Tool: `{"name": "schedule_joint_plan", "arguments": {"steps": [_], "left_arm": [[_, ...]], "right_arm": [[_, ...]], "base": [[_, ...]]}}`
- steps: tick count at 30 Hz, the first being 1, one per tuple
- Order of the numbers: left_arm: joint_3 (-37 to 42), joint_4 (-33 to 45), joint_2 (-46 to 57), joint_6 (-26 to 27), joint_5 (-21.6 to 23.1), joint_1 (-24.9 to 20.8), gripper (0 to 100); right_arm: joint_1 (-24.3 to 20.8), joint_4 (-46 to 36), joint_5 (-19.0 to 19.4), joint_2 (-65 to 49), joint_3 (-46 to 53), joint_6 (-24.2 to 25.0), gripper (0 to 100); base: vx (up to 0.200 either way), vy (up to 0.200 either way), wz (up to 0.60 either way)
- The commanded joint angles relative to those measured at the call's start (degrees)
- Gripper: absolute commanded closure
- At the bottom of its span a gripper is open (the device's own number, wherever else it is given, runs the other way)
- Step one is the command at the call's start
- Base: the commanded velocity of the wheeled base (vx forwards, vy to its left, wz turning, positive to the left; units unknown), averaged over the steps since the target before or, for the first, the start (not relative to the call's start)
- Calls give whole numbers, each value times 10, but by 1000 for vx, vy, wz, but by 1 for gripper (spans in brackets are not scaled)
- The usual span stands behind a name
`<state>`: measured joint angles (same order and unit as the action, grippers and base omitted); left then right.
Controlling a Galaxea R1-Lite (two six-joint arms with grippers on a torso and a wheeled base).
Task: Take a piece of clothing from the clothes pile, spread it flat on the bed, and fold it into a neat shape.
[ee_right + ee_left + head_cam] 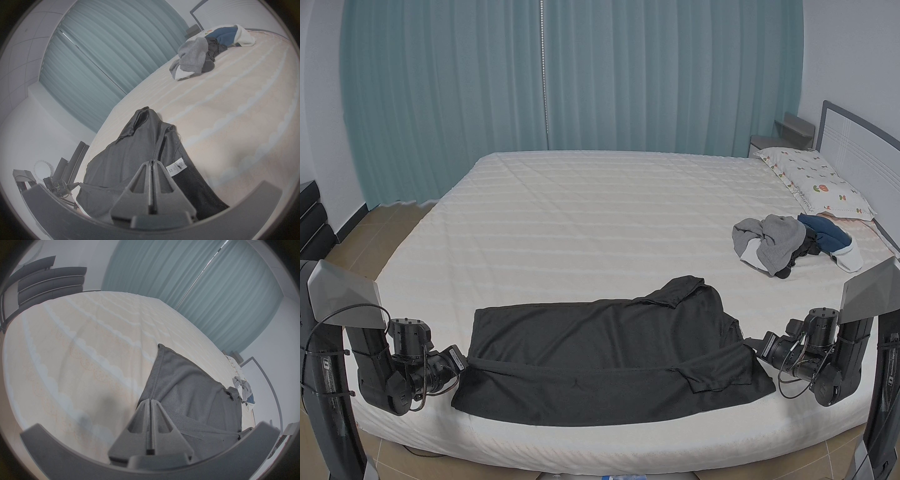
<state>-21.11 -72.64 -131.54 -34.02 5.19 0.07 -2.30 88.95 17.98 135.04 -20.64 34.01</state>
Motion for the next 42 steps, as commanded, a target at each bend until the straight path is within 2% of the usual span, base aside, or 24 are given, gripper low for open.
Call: {"name": "schedule_joint_plan", "arguments": {"steps": [1, 2, 7, 10, 14, 19, 26, 38, 42], "left_arm": [[-2, 0, -10, -1, 0, 0, 0], [-2, 0, -13, -1, 0, 0, 0], [-2, 0, -18, -1, 0, -1, 0], [-1, 0, -17, -2, 0, 0, 0], [-1, 0, -12, -25, 0, 1, 0], [3, 0, -11, -34, 0, -6, 0], [5, 0, -9, -36, -1, -10, 0], [8, 0, -4, -36, -5, -15, 0], [8, -21, 1, -46, -26, -12, 0]], "right_arm": [[-3, 6, 0, 15, -4, 3, 100], [-3, 6, 0, 22, -7, 6, 0], [0, 6, 2, 26, -7, 16, 0], [0, 7, 2, 21, -7, 51, 0], [1, 8, 0, 17, -14, 131, 0], [2, 7, 0, 11, -20, 164, 0], [2, 7, 0, 10, -16, 169, 0], [1, 7, 0, 12, -15, 168, 0], [1, 7, 0, 13, -14, 168, 0]], "base": [[0, 0, 0], [0, 0, 0], [0, 0, 0], [0, 0, 0], [0, 0, 0], [0, 0, 0], [0, -171, 0], [0, 0, 0], [0, 0, 0]]}}
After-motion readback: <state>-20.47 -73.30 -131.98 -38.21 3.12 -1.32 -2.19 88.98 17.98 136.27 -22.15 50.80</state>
